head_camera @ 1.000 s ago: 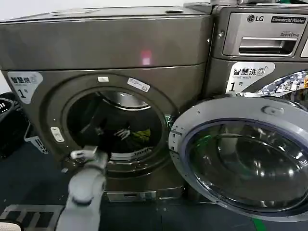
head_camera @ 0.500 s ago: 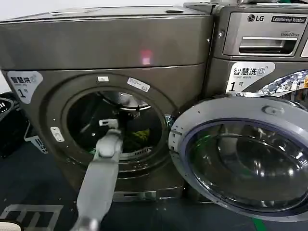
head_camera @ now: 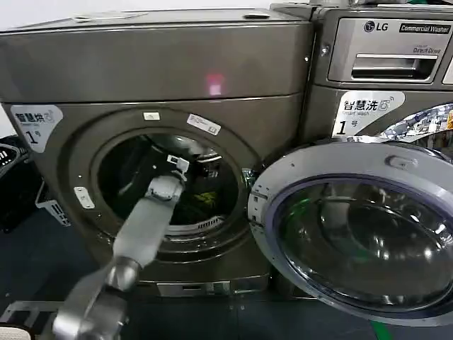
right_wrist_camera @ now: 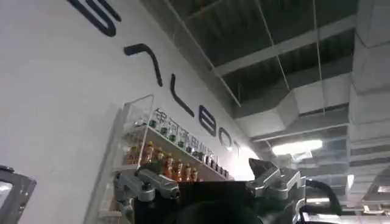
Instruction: Grasp the clothes from the dryer.
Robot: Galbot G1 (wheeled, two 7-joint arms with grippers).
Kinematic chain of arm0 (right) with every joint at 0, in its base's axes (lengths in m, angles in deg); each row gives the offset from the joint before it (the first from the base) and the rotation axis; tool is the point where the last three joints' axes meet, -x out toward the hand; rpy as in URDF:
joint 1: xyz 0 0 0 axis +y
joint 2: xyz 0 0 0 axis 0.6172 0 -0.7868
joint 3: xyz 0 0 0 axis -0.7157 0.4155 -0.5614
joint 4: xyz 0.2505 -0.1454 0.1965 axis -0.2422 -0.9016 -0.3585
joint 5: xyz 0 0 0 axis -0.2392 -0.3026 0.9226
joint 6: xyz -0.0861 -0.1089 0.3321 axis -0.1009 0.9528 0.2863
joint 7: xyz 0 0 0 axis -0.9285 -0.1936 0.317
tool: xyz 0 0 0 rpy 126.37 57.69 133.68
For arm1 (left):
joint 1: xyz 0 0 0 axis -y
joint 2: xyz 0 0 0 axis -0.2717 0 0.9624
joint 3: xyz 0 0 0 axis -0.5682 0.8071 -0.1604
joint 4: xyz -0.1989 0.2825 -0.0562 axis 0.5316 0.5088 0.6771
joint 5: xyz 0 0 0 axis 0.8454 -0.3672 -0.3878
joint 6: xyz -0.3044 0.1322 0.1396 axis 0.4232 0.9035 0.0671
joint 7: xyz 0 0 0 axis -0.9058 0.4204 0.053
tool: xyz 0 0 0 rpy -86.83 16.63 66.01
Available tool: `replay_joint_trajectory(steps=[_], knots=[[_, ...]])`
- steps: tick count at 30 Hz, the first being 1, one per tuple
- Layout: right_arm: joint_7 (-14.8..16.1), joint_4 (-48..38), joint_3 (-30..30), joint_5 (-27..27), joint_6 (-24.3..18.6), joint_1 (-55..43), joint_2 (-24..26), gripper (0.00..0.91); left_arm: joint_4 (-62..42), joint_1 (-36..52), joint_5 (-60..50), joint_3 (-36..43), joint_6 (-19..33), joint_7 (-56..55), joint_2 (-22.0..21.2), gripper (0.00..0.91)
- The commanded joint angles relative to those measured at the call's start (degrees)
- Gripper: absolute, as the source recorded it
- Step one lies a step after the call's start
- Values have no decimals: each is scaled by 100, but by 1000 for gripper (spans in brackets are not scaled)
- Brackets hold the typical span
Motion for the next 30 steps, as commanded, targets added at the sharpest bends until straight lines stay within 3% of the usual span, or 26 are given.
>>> replay_joint_trajectory(steps=[1,10,19,30], knots=[[8,-38,-32,7,-9,13,-3,907,-1187,968,-979,1840,180,2401,352,907],[35,-188,-125,-9,-49,27,18,907,-1745,1475,-3349,2165,865,3012,88,907],[30,-190,-77,-27,-52,-7,23,907,-2062,1573,-4006,2286,840,3041,-37,907],[32,-163,-65,-28,-55,3,51,907,-2343,1393,-3734,2215,672,2878,-152,907]])
